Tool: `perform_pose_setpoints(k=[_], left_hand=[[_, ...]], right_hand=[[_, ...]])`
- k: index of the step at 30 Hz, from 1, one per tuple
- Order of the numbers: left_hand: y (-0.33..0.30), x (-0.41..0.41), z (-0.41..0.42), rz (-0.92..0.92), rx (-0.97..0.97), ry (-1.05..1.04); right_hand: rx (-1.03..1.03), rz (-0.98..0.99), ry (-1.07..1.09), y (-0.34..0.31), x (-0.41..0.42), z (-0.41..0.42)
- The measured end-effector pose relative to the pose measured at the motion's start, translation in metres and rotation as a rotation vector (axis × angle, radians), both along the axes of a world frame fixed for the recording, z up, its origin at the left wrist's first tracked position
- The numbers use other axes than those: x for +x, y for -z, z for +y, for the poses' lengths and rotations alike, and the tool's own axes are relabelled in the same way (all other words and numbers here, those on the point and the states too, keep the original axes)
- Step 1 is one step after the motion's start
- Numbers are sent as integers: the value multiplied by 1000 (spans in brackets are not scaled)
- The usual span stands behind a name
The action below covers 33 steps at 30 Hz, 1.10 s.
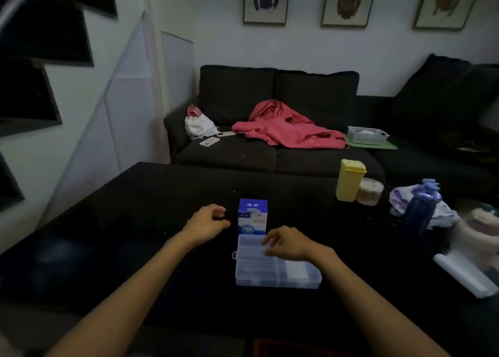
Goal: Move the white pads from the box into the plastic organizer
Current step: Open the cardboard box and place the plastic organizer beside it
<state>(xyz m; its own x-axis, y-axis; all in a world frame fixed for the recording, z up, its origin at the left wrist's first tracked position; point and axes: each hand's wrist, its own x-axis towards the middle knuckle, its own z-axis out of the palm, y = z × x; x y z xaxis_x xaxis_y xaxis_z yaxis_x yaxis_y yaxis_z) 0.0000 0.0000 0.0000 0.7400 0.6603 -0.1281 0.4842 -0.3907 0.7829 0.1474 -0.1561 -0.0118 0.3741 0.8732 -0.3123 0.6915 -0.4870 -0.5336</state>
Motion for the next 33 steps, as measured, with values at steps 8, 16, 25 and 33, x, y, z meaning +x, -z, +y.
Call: perform_pose_setpoints(k=[8, 16, 25, 33], left_hand=[[46, 82, 46, 3, -203, -50], [78, 103, 78, -221, -216, -38], [68, 124, 81, -160, -210, 31], [79, 23, 72, -438, -153, -269]], right_hand=[[-188, -272, -142, 65, 34, 18], [-170, -253, -182, 57, 62, 39], [-183, -198, -165, 53, 68, 41], [-236, -92, -23, 48, 79, 39]])
